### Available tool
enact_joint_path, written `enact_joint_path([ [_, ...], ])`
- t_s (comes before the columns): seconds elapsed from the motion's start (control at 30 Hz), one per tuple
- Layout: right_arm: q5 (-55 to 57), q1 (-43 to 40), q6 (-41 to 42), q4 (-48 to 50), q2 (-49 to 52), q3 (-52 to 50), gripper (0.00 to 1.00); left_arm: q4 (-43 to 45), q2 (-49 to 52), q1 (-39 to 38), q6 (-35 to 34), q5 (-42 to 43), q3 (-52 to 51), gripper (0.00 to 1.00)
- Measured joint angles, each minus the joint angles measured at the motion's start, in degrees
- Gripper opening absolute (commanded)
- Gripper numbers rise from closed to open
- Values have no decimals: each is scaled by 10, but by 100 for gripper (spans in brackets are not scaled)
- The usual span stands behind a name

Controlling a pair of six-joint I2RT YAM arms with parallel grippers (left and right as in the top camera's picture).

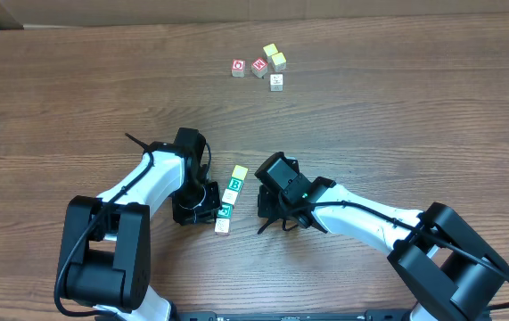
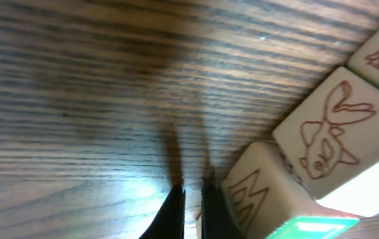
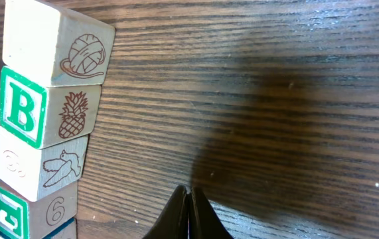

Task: Flip 5 blocks

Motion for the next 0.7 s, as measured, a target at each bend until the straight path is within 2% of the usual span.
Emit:
enact_joint_path([
  [0.27, 3, 18, -29, -47, -41, 9, 4, -41, 0, 13, 1, -44, 50, 4],
  [0.57, 9, 125, -43, -56, -54, 15, 4, 6, 0, 17, 3, -52, 91, 4],
  [0.7, 32, 169, -56, -22, -49, 15, 4, 38, 0, 17, 3, -52, 91, 4],
])
